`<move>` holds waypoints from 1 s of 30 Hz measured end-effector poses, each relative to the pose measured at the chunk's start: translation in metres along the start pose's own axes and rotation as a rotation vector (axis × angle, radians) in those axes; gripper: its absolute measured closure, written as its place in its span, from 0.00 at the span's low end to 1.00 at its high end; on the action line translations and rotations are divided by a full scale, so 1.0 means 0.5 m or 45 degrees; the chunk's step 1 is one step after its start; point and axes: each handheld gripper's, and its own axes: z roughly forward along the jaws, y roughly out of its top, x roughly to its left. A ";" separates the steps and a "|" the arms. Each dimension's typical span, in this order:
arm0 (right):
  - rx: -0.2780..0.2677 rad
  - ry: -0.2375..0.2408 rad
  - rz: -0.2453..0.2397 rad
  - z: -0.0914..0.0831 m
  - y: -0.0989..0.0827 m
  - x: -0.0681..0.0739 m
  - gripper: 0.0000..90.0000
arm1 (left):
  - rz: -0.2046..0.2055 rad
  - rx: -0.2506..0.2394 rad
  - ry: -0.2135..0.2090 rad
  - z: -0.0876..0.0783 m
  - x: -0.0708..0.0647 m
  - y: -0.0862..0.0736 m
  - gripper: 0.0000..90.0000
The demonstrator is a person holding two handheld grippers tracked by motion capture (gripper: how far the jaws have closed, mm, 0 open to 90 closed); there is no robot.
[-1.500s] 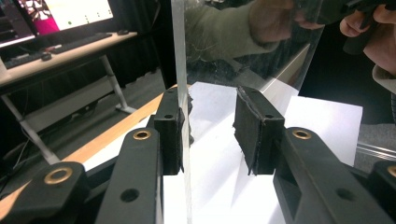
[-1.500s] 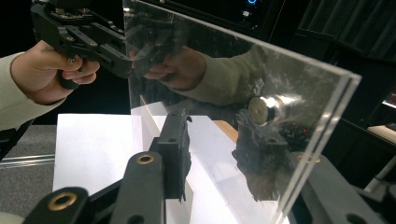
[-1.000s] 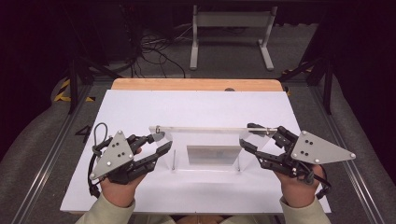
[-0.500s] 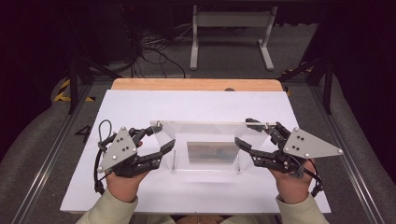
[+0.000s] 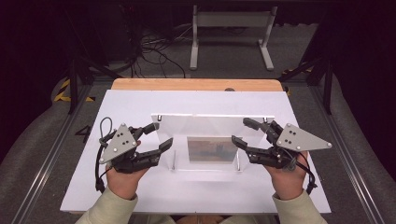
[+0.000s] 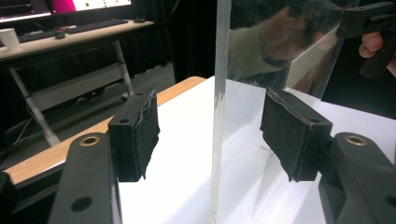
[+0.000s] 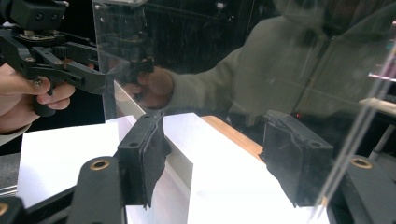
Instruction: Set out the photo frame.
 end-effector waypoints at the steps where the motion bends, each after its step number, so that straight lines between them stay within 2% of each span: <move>1: 0.003 -0.002 0.005 0.003 -0.002 -0.001 0.41 | 0.001 0.002 0.004 -0.001 0.001 -0.001 0.41; 9: 0.037 -0.038 0.042 0.020 -0.014 -0.014 0.43 | -0.029 0.028 0.045 -0.019 0.013 -0.016 0.41; 14: 0.065 -0.064 0.093 0.034 -0.025 -0.028 0.44 | -0.062 0.046 0.065 -0.025 0.022 -0.029 0.41; 17: 0.070 -0.065 0.127 0.040 -0.032 -0.037 0.43 | -0.077 0.057 0.072 -0.030 0.026 -0.035 0.41; 21: 0.085 -0.087 0.140 0.044 -0.042 -0.050 0.41 | -0.095 0.066 0.080 -0.031 0.031 -0.041 0.41; 23: 0.104 -0.083 0.155 0.046 -0.045 -0.053 0.41 | -0.097 0.074 0.078 -0.029 0.033 -0.043 0.41; 27: 0.088 -0.061 0.168 0.047 -0.048 -0.053 0.38 | -0.106 0.091 0.075 -0.026 0.037 -0.048 0.40; 30: 0.089 -0.076 0.172 0.042 -0.047 -0.053 0.35 | -0.105 0.092 0.075 -0.025 0.041 -0.051 0.40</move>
